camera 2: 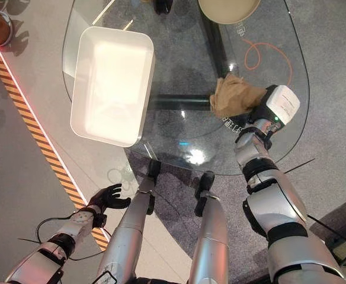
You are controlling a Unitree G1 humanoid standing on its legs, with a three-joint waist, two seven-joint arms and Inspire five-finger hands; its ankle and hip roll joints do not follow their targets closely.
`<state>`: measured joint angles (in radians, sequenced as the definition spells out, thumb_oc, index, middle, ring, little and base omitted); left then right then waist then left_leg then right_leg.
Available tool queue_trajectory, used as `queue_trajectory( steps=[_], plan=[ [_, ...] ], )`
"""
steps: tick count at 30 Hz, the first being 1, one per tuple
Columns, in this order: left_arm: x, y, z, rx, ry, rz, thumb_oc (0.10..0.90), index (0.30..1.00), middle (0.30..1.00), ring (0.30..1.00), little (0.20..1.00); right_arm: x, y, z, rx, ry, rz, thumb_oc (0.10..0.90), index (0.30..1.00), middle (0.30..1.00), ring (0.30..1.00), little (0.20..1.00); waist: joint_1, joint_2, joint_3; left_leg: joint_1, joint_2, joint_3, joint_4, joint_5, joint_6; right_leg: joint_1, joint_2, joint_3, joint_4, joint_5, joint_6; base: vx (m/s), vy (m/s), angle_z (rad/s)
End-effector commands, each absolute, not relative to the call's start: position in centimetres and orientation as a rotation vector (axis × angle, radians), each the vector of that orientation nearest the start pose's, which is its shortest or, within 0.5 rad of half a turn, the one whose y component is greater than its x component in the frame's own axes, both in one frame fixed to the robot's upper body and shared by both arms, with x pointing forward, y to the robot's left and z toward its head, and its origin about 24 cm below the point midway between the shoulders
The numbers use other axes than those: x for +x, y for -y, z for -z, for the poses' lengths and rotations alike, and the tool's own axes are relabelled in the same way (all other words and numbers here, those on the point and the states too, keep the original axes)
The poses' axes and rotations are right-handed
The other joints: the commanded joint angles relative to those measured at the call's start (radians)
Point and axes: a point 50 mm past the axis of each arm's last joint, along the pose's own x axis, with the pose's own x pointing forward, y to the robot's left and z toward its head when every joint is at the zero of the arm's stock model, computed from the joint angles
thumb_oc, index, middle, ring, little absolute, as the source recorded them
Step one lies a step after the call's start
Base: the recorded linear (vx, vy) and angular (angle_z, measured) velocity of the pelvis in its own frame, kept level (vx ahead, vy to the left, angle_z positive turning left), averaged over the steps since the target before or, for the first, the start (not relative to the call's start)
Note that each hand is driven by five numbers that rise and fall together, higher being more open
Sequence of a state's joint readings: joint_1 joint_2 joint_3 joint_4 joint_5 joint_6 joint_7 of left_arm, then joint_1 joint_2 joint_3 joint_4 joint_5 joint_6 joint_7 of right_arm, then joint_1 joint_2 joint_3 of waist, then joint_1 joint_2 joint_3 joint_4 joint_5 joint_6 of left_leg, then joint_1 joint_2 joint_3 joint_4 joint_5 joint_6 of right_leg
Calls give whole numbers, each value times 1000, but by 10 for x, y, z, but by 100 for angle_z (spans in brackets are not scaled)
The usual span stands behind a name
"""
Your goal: Wipe the table with a cloth and put it in the basket.
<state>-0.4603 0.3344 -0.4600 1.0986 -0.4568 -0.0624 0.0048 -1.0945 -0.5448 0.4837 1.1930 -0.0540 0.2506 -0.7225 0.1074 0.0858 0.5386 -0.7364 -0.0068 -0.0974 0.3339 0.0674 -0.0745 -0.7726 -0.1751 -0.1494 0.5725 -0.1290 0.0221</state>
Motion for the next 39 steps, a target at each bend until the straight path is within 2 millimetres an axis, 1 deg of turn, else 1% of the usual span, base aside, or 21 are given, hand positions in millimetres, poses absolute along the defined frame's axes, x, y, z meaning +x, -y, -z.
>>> queue_trajectory(
  steps=[1, 3, 4, 5, 6, 7, 8, 9, 10, 11, 12, 16, 21, 25, 28, 29, 30, 32, 33, 37, 39],
  plan=[
    [258, -223, 80, 181, -717, 9, 800, 900, 900, 900, 900, 362, 343, -217, -1013, -5, 1159, 100, 300, 300, 300, 200, -18, 26, -19, 28, -12, 88, 74, -100, 92, 30, 60, 22, -35, 38, 4, 0, 0, 0],
    [259, -224, 79, 174, -715, 4, 800, 900, 900, 900, 900, 362, 341, -218, -1004, -1, 1156, 100, 300, 300, 300, 200, -19, 24, -19, 27, -12, 88, 75, -101, 92, 29, 61, 23, -37, 38, 4, -40, -6, -1],
    [263, -226, 76, 162, -702, -6, 800, 900, 900, 900, 900, 363, 341, -222, -989, 11, 1160, 100, 300, 300, 300, 200, -19, 24, -19, 4, -10, 91, 65, -69, 96, 10, 62, 16, -52, 70, -4, 0, 0, 0],
    [260, -226, 79, 158, -711, -8, 800, 900, 900, 900, 900, 363, 341, -219, -990, 3, 1156, 100, 300, 300, 300, 200, -20, 23, -19, 28, -12, 87, 73, -101, 92, 30, 62, 23, -39, 39, 4, -76, -7, -1],
    [263, -227, 76, 147, -698, -17, 800, 900, 900, 900, 900, 364, 340, -222, -966, 12, 1162, 100, 300, 300, 300, 200, -20, 22, -19, 7, -11, 90, 64, -70, 95, 13, 64, 17, -55, 69, -4, 0, 0, 0],
    [263, -227, 76, 138, -694, -25, 800, 900, 900, 900, 900, 364, 339, -222, -943, 12, 1167, 100, 300, 300, 300, 200, -20, 22, -19, 7, -10, 90, 64, -70, 95, 13, 64, 17, -55, 68, -5, 0, 0, 0],
    [260, -227, 78, 135, -702, -28, 800, 900, 900, 900, 900, 363, 340, -219, -942, 2, 1164, 100, 300, 300, 300, 200, -20, 21, -19, 29, -12, 87, 72, -102, 91, 32, 64, 24, -42, 37, 3, 0, 0, 0],
    [263, -229, 75, 119, -689, -43, 800, 900, 900, 900, 900, 363, 341, -221, -889, 6, 1173, 100, 300, 300, 300, 200, -20, 21, -19, 8, -10, 90, 63, -71, 94, 16, 64, 18, -57, 67, -4, 0, 0, 0],
    [263, -231, 75, 111, -685, -53, 800, 900, 900, 900, 900, 363, 341, -220, -861, 4, 1174, 100, 300, 300, 300, 200, -20, 22, -19, 7, -9, 90, 66, -72, 93, 16, 64, 18, -55, 66, -5, 0, 0, 0],
    [261, -232, 77, 109, -693, -57, 800, 900, 900, 900, 900, 363, 342, -217, -858, -4, 1171, 100, 300, 300, 300, 200, -20, 21, -19, 30, -11, 87, 73, -103, 89, 36, 64, 25, -42, 35, 3, 0, 0, 0],
    [264, -233, 74, 102, -680, -68, 800, 900, 900, 900, 900, 363, 342, -220, -835, 7, 1175, 100, 300, 300, 300, 200, -19, 22, -19, 9, -10, 90, 63, -71, 93, 17, 64, 17, -56, 65, -5, 0, 0, 0],
    [265, -239, 71, 53, -668, -121, 800, 900, 900, 900, 900, 365, 339, -220, -795, 35, 1150, 100, 300, 300, 300, 200, -19, 20, -19, 12, -12, 88, 62, -71, 93, 19, 67, 16, -56, 64, -6, -18, 3, 0],
    [268, -242, 68, 33, -649, -157, 800, 900, 900, 900, 900, 371, 327, -224, -763, 79, 1099, 100, 300, 300, 300, 200, -21, 15, -19, 11, -11, 87, 64, -73, 90, 20, 67, 15, -58, 63, -6, 0, 0, 0],
    [268, -242, 68, -10, -630, -204, 800, 900, 900, 900, 900, 379, 310, -229, -701, 148, 1019, 100, 300, 300, 300, 200, -21, 14, -19, 16, -13, 88, 59, -73, 90, 25, 70, 15, -63, 59, -9, 0, 0, 0],
    [268, -249, 64, -81, -589, -311, 800, 900, 900, 900, 900, 386, 289, -232, -641, 224, 926, 100, 300, 300, 300, 200, -23, 10, -19, 22, -13, 89, 58, -74, 86, 31, 70, 17, -65, 56, -10, 0, 0, 0],
    [268, -250, 64, -84, -587, -317, 800, 900, 900, 900, 900, 386, 288, -232, -639, 226, 923, 100, 300, 300, 300, 200, -23, 9, -19, 22, -13, 89, 58, -74, 86, 31, 71, 17, -65, 56, -10, 0, 0, 0],
    [269, -257, 60, -126, -555, -387, 800, 900, 900, 900, 900, 388, 274, -232, -611, 260, 878, 100, 300, 300, 300, 200, -26, 5, -19, 25, -14, 89, 57, -72, 84, 34, 74, 20, -66, 55, -12, 0, 0, 0],
    [274, -267, 51, -144, -504, -464, 800, 900, 900, 900, 900, 389, 261, -231, -581, 294, 823, 100, 300, 300, 300, 200, -31, 0, -19, 25, -13, 90, 57, -72, 82, 32, 75, 21, -64, 51, -14, 0, 0, 0],
    [278, -275, 42, -147, -452, -531, 800, 900, 900, 900, 900, 389, 251, -228, -548, 315, 791, 100, 300, 300, 300, 200, -34, -3, -19, 22, -13, 90, 59, -72, 81, 29, 76, 23, -63, 50, -16, 0, 0, 0],
    [283, -288, 26, -154, -361, -646, 800, 900, 900, 900, 900, 387, 239, -223, -518, 344, 746, 100, 300, 300, 300, 200, -37, -8, -19, 22, -15, 90, 60, -73, 81, 27, 78, 24, -60, 45, -17, 0, 0, 0],
    [287, -295, 12, -161, -276, -755, 800, 900, 900, 900, 900, 385, 231, -217, -482, 364, 716, 100, 300, 300, 300, 200, -38, -11, -19, 20, -17, 87, 62, -74, 80, 26, 78, 24, -57, 42, -18, 0, -17, 0]
  ],
)
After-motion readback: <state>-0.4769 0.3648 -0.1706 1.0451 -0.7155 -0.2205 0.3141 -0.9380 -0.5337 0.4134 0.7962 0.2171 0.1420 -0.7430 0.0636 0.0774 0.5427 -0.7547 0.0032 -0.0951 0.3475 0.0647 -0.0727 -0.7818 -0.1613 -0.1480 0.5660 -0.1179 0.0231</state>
